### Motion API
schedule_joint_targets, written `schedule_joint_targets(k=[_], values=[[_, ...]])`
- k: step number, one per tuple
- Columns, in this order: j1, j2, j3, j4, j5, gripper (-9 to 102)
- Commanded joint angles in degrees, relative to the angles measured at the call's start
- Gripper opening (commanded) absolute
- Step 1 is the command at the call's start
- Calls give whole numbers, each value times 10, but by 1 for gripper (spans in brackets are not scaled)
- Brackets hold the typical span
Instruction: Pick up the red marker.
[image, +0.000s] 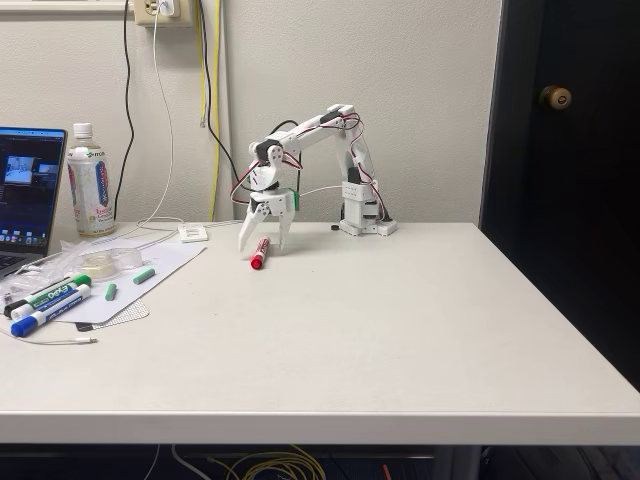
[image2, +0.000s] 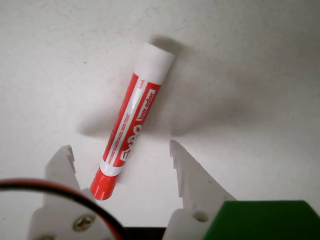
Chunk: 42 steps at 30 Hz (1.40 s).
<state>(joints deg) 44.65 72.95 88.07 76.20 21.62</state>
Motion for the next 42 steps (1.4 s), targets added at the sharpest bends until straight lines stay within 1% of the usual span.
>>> schedule_joint_targets(k=[1, 2, 5, 9, 13, 20, 30, 37, 42], values=[[4, 6, 12, -23, 6, 46], [4, 5, 18, -28, 8, 46], [2, 9, 31, -40, 7, 37], [2, 31, 54, -61, 9, 28], [3, 36, 71, -83, 7, 24], [0, 76, 143, -157, 9, 17], [-10, 100, 163, -185, 14, 5], [-19, 104, 164, -191, 19, 2], [-41, 139, 178, -204, 25, 2]])
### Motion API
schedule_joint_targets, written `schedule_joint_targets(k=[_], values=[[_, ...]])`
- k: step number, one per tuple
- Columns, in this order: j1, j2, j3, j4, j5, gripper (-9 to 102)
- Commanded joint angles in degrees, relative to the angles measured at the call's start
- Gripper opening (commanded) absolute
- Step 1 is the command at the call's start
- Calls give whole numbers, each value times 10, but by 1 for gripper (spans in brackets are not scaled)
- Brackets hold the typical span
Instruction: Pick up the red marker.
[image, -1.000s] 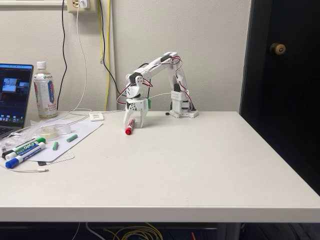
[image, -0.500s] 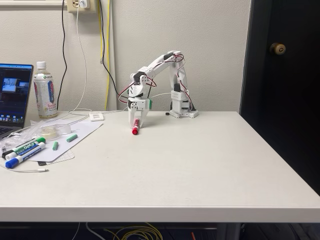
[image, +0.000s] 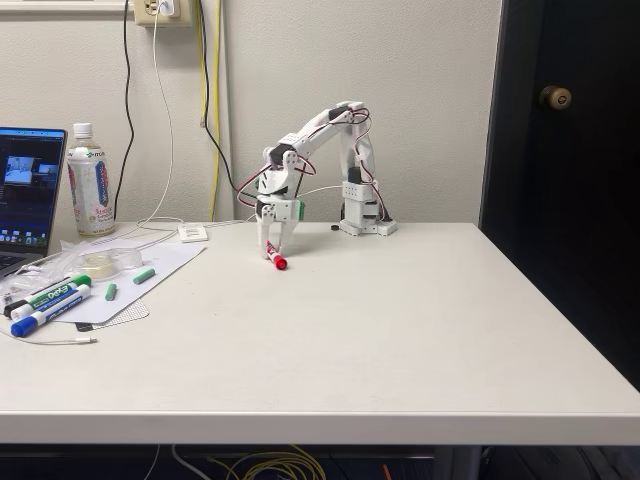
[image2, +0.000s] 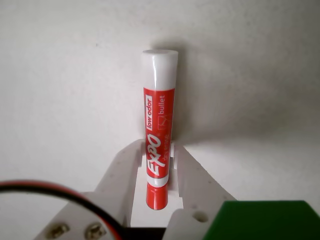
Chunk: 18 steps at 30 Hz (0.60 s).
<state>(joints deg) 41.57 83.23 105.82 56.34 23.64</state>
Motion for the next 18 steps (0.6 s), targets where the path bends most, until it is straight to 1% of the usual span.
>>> schedule_joint_targets(k=[1, 6, 14, 18], values=[[-18, 47, 0, -6, 7, 2], [-56, 116, 5, -4, 29, 2], [-143, 252, 31, -33, 62, 2], [-189, 289, 33, -65, 74, 2]])
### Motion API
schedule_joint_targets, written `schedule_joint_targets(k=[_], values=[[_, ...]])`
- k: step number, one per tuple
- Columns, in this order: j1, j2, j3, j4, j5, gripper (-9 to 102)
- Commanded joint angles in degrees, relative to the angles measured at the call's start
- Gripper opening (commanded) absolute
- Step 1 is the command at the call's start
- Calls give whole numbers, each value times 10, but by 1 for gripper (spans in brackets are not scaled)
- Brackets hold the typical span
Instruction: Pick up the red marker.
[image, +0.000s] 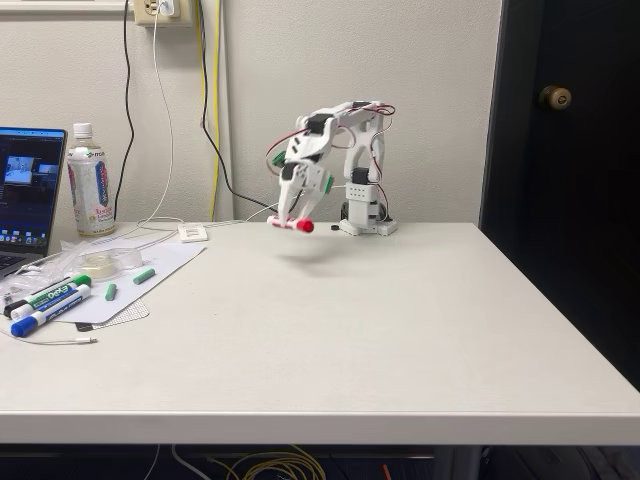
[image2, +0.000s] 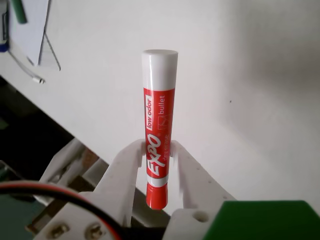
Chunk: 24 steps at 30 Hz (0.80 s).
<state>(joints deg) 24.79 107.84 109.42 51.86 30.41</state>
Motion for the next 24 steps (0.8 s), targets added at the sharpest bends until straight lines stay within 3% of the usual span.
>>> schedule_joint_targets(k=[1, 12, 24], values=[[-33, 54, -3, -29, 8, 2], [-146, 96, -2, -188, -31, 2], [-230, 102, 2, -336, -176, 2]])
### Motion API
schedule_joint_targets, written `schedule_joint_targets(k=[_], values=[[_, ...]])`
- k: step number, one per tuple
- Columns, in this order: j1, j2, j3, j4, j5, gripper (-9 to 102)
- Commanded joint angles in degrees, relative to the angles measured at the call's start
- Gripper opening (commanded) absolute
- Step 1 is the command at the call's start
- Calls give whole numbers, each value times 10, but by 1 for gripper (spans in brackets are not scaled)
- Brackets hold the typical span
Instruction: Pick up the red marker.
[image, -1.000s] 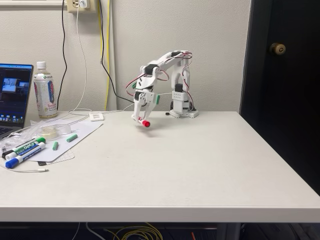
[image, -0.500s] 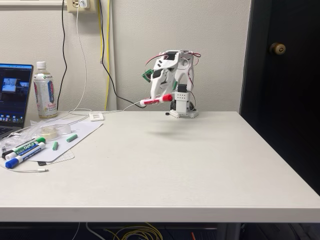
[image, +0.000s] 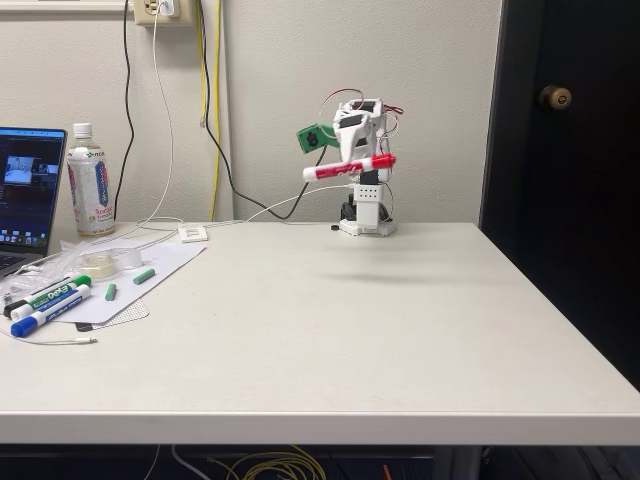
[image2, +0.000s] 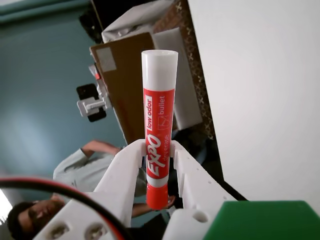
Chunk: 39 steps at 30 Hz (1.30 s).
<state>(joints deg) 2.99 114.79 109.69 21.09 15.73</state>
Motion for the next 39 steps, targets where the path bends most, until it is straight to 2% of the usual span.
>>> schedule_joint_targets(k=[1, 7, 15, 19, 21, 25, 35, 39], values=[[-19, 35, 3, -40, -42, 2], [-54, 68, 62, -140, -103, 3], [-80, 74, 82, -183, -116, 2], [-88, 83, 86, -177, -127, 2], [-101, 112, 123, -195, -146, 2], [-126, 219, 274, -299, -170, 2], [-137, 377, 346, -170, -161, 2], [-124, 436, 346, -91, -105, 2]])
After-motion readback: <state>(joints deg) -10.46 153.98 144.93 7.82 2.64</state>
